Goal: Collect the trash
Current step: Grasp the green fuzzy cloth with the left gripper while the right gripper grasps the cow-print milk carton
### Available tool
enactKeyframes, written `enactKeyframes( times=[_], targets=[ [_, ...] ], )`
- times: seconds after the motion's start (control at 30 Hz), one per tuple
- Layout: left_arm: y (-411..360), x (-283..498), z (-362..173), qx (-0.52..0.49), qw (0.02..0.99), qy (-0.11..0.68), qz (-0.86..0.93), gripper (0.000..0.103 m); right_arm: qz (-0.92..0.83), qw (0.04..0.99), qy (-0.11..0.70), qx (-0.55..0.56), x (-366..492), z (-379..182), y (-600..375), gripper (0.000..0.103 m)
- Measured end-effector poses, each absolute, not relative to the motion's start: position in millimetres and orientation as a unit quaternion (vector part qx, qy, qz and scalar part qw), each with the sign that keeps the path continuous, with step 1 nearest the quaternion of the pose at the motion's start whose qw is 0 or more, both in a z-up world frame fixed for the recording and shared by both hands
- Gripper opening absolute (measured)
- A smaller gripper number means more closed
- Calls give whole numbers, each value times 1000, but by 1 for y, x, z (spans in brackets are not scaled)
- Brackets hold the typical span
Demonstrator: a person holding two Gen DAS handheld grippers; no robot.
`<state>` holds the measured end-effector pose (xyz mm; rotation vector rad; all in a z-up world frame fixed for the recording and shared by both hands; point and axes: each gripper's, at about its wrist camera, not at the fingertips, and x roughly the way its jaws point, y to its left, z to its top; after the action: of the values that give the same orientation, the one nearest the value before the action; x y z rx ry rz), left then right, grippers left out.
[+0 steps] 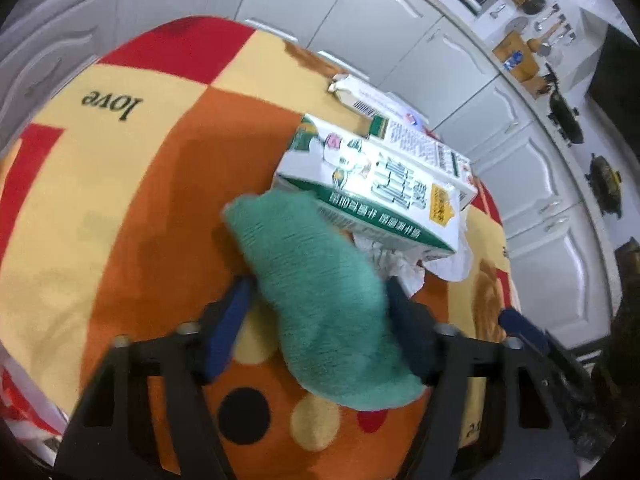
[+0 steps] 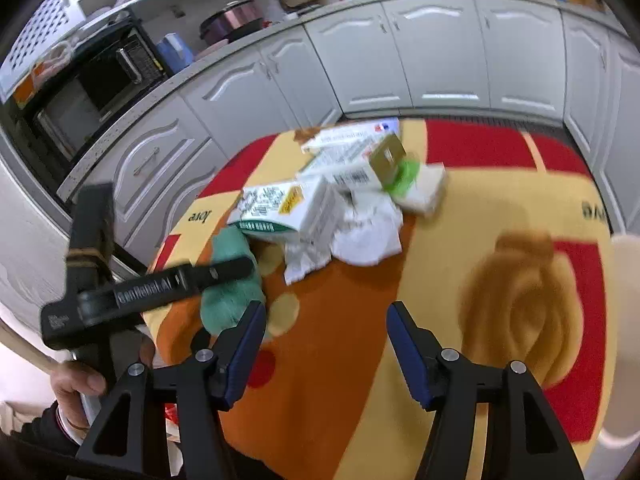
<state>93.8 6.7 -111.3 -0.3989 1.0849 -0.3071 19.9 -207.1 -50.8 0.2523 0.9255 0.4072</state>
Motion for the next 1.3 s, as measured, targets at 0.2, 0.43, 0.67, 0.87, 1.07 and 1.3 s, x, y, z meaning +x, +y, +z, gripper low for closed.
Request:
enactKeyframes(
  times=[0.2,0.43,0.67,0.87,1.07,1.3],
  targets=[
    [19,86,-89,-158,828,510,-171,33,202,865,447,103,43,-46,-199,62],
    [52,69,-62,-105,835,511,-173,32,226,867,439,74,53,-36,-173,62],
    [68,65,-83,-28,823,556,-116,35,265,853,444,-73,86,-39,-116,70],
    [69,70,-94,-50,830,546,-105,47,254,826,456,-213,115,-58,-90,75],
    [65,79,-98,-62,833,540,-103,53,262,820,472,-191,134,-59,-93,75],
    [66,77,-105,-80,833,538,-103,56,275,800,501,-183,135,-72,-79,75]
  ],
)
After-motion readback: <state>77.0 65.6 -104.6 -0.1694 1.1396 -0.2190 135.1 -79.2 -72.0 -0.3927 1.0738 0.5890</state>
